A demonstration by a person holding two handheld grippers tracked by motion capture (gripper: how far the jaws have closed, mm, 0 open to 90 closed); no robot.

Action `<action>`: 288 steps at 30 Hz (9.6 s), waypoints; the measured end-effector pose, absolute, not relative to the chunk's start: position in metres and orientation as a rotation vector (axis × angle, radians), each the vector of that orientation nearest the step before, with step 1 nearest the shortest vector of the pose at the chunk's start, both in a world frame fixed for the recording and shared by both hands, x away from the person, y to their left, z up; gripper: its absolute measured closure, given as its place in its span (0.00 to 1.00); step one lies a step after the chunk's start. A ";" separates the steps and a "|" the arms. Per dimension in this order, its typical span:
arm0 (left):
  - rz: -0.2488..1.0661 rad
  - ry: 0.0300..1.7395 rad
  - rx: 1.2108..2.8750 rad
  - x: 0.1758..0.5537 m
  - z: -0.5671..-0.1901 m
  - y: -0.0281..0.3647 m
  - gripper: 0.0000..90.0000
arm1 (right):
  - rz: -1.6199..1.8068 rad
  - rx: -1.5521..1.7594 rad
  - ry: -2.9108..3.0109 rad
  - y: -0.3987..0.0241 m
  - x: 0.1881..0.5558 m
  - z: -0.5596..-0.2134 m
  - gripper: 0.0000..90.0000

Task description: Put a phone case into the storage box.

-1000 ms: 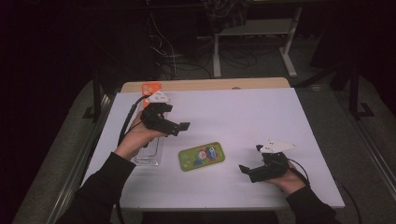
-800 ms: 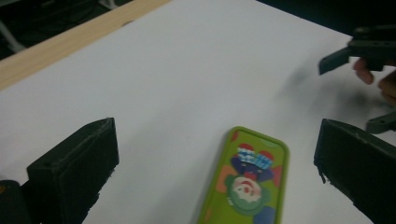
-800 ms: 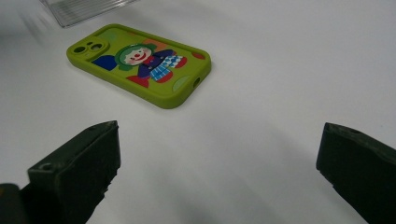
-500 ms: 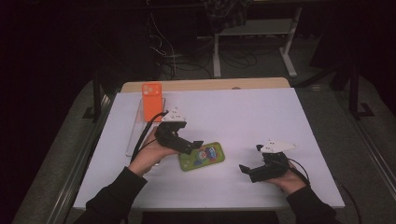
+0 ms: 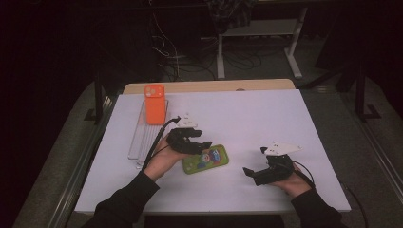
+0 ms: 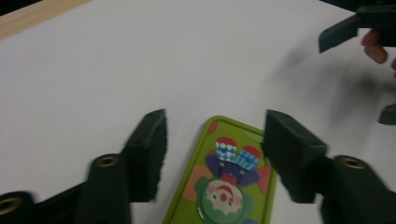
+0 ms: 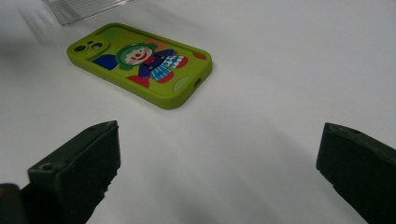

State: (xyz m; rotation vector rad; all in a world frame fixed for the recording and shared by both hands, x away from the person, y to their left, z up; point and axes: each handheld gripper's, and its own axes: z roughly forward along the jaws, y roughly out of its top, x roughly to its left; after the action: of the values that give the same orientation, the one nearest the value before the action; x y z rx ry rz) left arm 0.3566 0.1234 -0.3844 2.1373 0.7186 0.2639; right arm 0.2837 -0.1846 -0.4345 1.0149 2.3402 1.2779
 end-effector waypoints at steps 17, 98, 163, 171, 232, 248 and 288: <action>0.228 0.816 2.225 0.395 -0.430 0.086 1.00 | 1.277 1.020 2.338 -0.186 0.283 -0.434 0.00; 0.207 0.582 2.059 0.331 -0.372 0.234 0.00 | 1.243 1.034 2.365 -0.184 0.285 -0.433 0.00; 0.198 0.664 2.070 0.331 -0.383 0.245 0.00 | 1.106 0.887 2.689 -0.050 0.311 -0.397 0.00; 0.201 0.664 2.063 0.331 -0.382 0.246 0.00 | 1.018 0.890 2.723 -0.037 0.307 -0.414 0.00; 0.155 0.581 2.074 0.338 -0.369 0.207 0.00 | 0.928 0.684 2.762 -0.088 0.336 -0.400 0.17; 0.082 0.381 2.166 0.361 -0.363 0.138 0.00 | 0.990 0.584 2.839 -0.129 0.363 -0.386 0.17; -0.053 0.000 2.437 0.332 -0.391 0.091 0.06 | 0.974 0.151 2.978 -0.092 0.329 -0.378 0.17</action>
State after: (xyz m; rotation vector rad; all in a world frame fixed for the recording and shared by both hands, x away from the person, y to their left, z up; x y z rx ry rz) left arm 0.3317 0.0914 -0.3910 2.4374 -0.0002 -0.0528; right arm 0.3289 -0.0918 -0.3781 0.1507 2.9784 0.9741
